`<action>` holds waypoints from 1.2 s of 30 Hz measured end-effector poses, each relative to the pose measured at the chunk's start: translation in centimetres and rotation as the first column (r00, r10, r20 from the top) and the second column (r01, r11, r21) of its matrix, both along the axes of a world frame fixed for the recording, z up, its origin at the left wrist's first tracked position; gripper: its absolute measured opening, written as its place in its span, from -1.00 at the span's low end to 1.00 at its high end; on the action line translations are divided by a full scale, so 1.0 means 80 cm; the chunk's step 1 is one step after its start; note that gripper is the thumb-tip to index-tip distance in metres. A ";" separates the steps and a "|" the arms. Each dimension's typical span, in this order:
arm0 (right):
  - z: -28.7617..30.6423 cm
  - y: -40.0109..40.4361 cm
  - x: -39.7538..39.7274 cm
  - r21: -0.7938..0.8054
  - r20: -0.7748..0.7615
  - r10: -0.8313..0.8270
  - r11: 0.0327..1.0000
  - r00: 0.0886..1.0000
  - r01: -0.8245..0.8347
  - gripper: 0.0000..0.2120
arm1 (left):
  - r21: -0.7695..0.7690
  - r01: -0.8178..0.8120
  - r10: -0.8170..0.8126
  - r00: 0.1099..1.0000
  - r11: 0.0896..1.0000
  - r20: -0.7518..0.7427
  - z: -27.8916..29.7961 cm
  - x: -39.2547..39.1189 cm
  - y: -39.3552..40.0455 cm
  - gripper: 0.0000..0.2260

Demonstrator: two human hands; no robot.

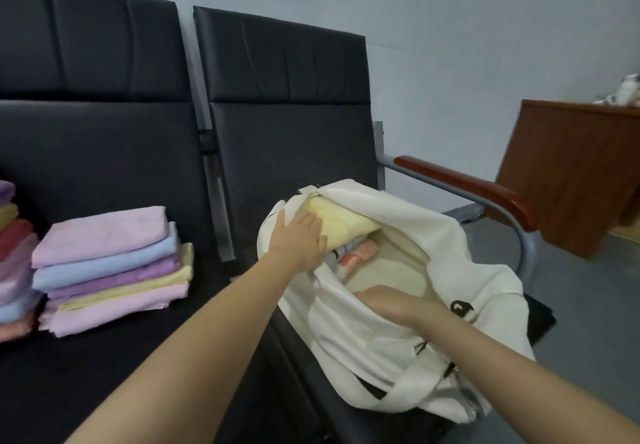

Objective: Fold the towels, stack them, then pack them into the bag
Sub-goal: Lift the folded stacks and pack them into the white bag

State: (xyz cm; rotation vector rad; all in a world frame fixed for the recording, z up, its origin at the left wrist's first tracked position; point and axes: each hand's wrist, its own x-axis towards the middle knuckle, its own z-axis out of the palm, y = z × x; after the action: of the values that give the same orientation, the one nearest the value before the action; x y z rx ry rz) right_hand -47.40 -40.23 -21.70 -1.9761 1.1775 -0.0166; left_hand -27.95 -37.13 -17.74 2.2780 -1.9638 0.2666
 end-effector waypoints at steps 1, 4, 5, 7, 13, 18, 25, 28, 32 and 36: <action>0.001 0.005 -0.001 -0.028 0.009 0.001 1.000 1.000 -0.001 -0.65 | -0.025 0.016 -0.016 1.000 1.000 0.019 0.001 -0.005 0.001 -0.59; 0.012 0.007 0.000 -0.100 0.163 -0.102 0.988 0.981 0.120 -0.77 | -0.158 0.078 -0.069 0.996 0.984 0.062 0.006 -0.017 0.014 -0.62; 0.017 0.003 0.000 -0.065 0.238 -0.171 0.979 0.956 0.191 -0.80 | -0.195 0.094 -0.082 0.994 0.976 0.068 0.009 -0.018 0.019 -0.62; 0.026 -0.003 0.002 0.004 0.338 -0.304 0.947 0.891 0.322 -0.79 | -0.238 0.108 -0.092 0.993 0.965 0.077 0.016 -0.020 0.028 -0.61; 0.040 -0.014 0.014 -0.143 0.504 -0.372 0.854 0.780 0.500 -0.80 | -0.369 0.114 -0.167 0.979 0.923 -0.115 0.033 -0.018 0.046 -0.63; 0.101 0.048 0.079 -0.154 0.780 -0.136 0.905 0.611 0.398 -0.76 | -0.582 -0.239 -0.185 0.797 0.777 -0.575 0.075 0.028 0.107 -0.67; 0.093 0.112 0.239 -0.016 0.660 -0.036 0.998 0.751 0.062 -0.72 | -0.250 -0.577 0.240 0.640 0.778 -0.730 0.070 0.199 0.230 -0.73; 0.082 0.115 0.306 0.129 0.587 -0.140 0.988 0.797 0.079 -0.67 | -0.104 -0.676 0.410 0.554 0.729 -0.724 0.049 0.263 0.263 -0.50; 0.078 0.120 0.370 0.243 0.465 -0.185 0.967 0.866 0.076 -0.30 | 0.041 -0.699 0.476 0.442 0.714 -0.760 0.017 0.309 0.265 -0.48; 0.055 0.112 0.429 0.312 0.368 -0.192 0.947 0.910 0.074 -0.08 | 0.041 -0.745 0.498 0.403 0.666 -0.768 -0.012 0.340 0.240 -0.40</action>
State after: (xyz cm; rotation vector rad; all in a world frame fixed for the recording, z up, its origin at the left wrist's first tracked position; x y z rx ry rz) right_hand -13.12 -31.29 -17.33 -1.5373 0.9823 -0.2863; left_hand -0.73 -17.95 -18.66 2.2604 -0.5377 -0.2547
